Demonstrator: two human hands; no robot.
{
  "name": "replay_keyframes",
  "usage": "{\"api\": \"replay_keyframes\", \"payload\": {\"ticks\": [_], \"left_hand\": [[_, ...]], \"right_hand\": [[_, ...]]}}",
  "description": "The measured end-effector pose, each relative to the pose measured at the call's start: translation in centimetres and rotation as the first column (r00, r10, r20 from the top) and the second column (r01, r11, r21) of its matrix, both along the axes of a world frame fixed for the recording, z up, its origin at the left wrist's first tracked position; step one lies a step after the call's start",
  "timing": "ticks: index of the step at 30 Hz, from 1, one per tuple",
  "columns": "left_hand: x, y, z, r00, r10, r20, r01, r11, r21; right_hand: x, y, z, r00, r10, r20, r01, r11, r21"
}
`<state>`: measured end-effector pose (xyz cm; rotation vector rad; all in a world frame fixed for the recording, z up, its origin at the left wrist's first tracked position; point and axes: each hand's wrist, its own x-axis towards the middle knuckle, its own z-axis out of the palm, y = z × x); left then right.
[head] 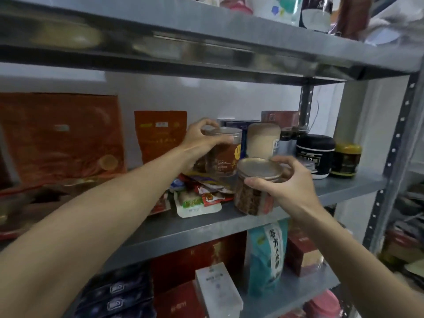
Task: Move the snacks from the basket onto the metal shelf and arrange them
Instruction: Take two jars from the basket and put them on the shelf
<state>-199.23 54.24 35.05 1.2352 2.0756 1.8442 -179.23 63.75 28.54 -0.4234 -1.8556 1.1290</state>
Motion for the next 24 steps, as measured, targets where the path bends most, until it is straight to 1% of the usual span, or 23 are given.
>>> {"api": "replay_keyframes", "payload": {"ticks": [4, 10, 16, 24], "left_hand": [[-1.6, 3.5, -0.6, 1.0, 0.023, 0.003, -0.023, 1.0, -0.016], [-3.8, 5.8, -3.1, 0.996, 0.086, 0.024, -0.083, 0.99, -0.112], [-4.8, 6.6, -4.3, 0.996, 0.028, 0.082, -0.02, 0.995, -0.101], [-4.5, 8.1, -4.9, 0.999, -0.019, 0.051, 0.026, 0.99, -0.137]], "right_hand": [[-1.8, 2.7, -0.2, 0.999, 0.038, -0.01, -0.038, 0.999, -0.03], [-3.5, 4.8, -1.3, 0.997, 0.069, 0.035, -0.066, 0.995, -0.075], [-2.8, 5.3, -0.7, 0.997, 0.061, 0.041, -0.057, 0.995, -0.085], [-1.9, 5.2, -1.2, 0.998, 0.023, 0.055, -0.018, 0.996, -0.091]]}}
